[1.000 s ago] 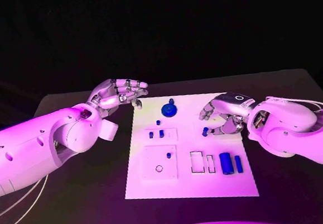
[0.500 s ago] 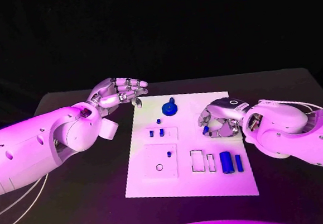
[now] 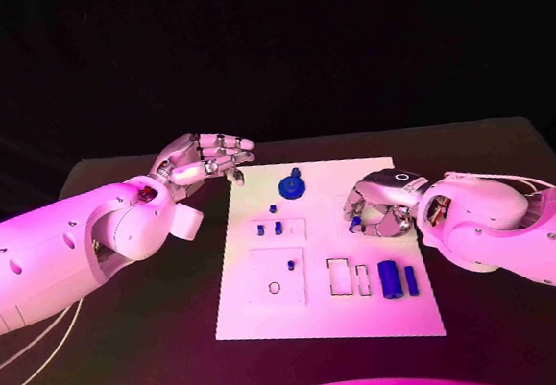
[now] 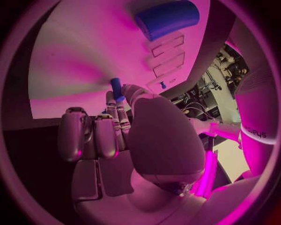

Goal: Assemble the parts on the task board

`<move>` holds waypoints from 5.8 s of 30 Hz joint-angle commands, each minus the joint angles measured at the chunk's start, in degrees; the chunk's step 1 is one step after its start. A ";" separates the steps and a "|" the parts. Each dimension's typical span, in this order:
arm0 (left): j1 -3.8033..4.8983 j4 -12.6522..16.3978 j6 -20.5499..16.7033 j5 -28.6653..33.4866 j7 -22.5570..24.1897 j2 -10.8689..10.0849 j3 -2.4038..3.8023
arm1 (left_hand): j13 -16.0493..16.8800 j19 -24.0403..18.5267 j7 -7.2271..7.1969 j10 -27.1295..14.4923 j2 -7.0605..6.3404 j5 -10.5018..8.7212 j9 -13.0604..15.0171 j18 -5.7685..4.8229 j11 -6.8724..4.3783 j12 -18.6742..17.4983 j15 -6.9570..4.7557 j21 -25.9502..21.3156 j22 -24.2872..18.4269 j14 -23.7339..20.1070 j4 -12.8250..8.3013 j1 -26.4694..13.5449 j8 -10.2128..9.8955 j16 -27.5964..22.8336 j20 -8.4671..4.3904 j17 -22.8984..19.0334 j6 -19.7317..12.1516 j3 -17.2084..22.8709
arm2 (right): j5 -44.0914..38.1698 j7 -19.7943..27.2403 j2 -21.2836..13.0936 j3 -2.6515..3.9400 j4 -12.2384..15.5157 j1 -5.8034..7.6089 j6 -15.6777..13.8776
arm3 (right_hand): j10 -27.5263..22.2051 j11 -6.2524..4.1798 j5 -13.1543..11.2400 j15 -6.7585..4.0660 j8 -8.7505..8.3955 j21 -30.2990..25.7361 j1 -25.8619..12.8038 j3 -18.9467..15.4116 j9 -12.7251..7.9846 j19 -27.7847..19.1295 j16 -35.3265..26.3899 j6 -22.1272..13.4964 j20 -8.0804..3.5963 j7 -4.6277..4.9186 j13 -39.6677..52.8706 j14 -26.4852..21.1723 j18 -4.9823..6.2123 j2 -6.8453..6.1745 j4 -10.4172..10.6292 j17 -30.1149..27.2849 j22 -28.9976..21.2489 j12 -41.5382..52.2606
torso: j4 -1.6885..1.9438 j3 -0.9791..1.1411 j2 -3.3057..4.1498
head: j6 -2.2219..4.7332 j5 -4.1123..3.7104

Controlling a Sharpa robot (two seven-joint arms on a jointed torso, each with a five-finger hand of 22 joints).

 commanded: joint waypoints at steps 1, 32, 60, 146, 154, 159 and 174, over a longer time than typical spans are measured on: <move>-0.04 0.08 0.87 0.29 0.16 0.04 0.05 | 0.06 0.43 0.08 -0.40 -0.02 0.02 -0.06 0.81 -0.18 0.37 0.22 -0.26 -0.10 -0.09 0.15 0.58 -0.24 -0.30 0.04 -0.06 -0.17 -0.38 | -0.82 -0.18 0.07 -0.02 0.06 -0.07 0.59 | 0.52 -0.07 0.02 -0.44 0.24 0.26 -0.08 0.55 0.08 0.39 0.24 0.51 0.16 0.03 -0.04 1.06 -0.79 -0.79 -0.07 -0.09 0.06 -0.30 | 0.00 0.04 0.01 | 0.03 -0.04; -0.05 0.05 0.92 0.37 -0.03 -0.04 0.05 | 0.05 0.50 0.11 -0.47 0.13 0.02 -0.07 0.81 -0.15 0.42 0.25 -0.38 -0.19 -0.06 0.41 0.38 -0.25 -0.32 0.06 -0.09 -0.19 -0.47 | -1.62 -0.16 0.14 -0.03 0.23 -0.19 0.13 | 0.81 -0.03 -0.13 -0.36 -0.04 -0.41 -1.42 2.50 0.25 0.05 -0.08 -0.12 0.30 -0.07 0.13 0.77 -0.64 -2.60 -0.25 -0.98 -0.34 -1.49 | 0.02 -0.01 0.01 | -0.04 -0.23; -0.09 -0.32 0.83 0.46 -0.02 0.20 0.04 | 0.05 0.53 0.11 -0.49 0.23 0.03 -0.08 0.81 -0.15 0.46 0.25 -0.44 -0.24 -0.04 0.51 0.34 -0.25 -0.33 0.06 -0.11 -0.20 -0.48 | 1.47 -0.89 -2.52 0.33 6.31 1.92 -5.68 | 11.67 -2.24 -0.19 -2.27 4.80 4.73 -0.37 12.05 4.94 2.10 0.79 3.50 -1.53 -1.11 1.79 1.30 -1.85 -0.42 -6.86 0.55 5.26 -1.85 | 0.05 -0.12 -0.20 | 0.06 -0.02; -0.37 -0.57 1.09 0.69 0.01 1.34 0.04 | 0.06 0.61 0.08 -0.53 0.33 0.05 -0.09 0.82 -0.18 0.56 0.23 -0.56 -0.33 -0.03 0.53 0.49 -0.24 -0.36 0.06 -0.14 -0.20 -0.47 | -7.39 2.43 15.71 -1.12 1.18 -7.27 -4.68 | 10.29 -1.56 -0.57 -1.71 4.60 3.95 -3.66 12.31 5.91 1.61 0.44 1.60 -1.18 -0.47 1.76 1.07 -1.68 -2.03 -8.25 -0.46 4.75 -4.25 | 0.03 -0.05 0.02 | -1.79 4.02; -0.37 -0.60 1.10 0.69 -0.02 1.35 0.04 | 0.06 0.61 0.08 -0.53 0.33 0.05 -0.09 0.82 -0.18 0.56 0.23 -0.56 -0.33 -0.03 0.53 0.49 -0.24 -0.36 0.06 -0.14 -0.20 -0.47 | -6.56 3.86 15.80 -1.26 1.17 -7.32 -5.86 | 1.76 0.35 -0.58 -0.06 1.29 -0.85 -7.92 8.58 4.81 -0.51 0.11 -3.53 0.39 0.39 0.02 0.67 -0.57 -4.55 -7.65 -1.61 0.68 -5.69 | 0.00 -0.05 -0.02 | -1.83 3.96; -0.37 -0.60 1.11 0.69 -0.05 1.29 0.03 | 0.06 0.61 0.08 -0.53 0.33 0.05 -0.09 0.82 -0.18 0.56 0.23 -0.56 -0.33 -0.03 0.53 0.49 -0.24 -0.36 0.06 -0.14 -0.20 -0.47 | -6.58 3.82 15.47 -1.29 1.20 -7.33 -6.85 | -1.94 0.89 -0.48 0.32 0.20 -4.61 -7.79 6.38 4.27 -2.07 -0.55 -4.91 0.83 0.60 -0.07 0.18 0.23 -4.22 -8.14 -3.19 -2.50 -5.51 | 0.00 -0.04 0.00 | -1.80 3.85; -0.39 -0.61 1.16 0.69 -0.14 1.06 0.03 | 0.06 0.74 0.08 -0.61 0.33 0.03 -0.10 0.82 -0.19 0.74 0.21 -0.77 -0.49 -0.04 0.60 0.63 -0.22 -0.41 0.04 -0.21 -0.20 -0.58 | -4.66 4.90 10.18 -1.01 5.44 -6.72 -13.40 | -12.68 2.46 0.43 1.62 -3.04 -17.70 2.44 -19.23 0.37 -5.45 -3.68 -8.90 2.08 -0.80 0.08 -2.82 2.36 -0.16 0.62 -10.90 -12.73 -1.01 | -0.05 -0.04 -0.08 | -1.03 2.81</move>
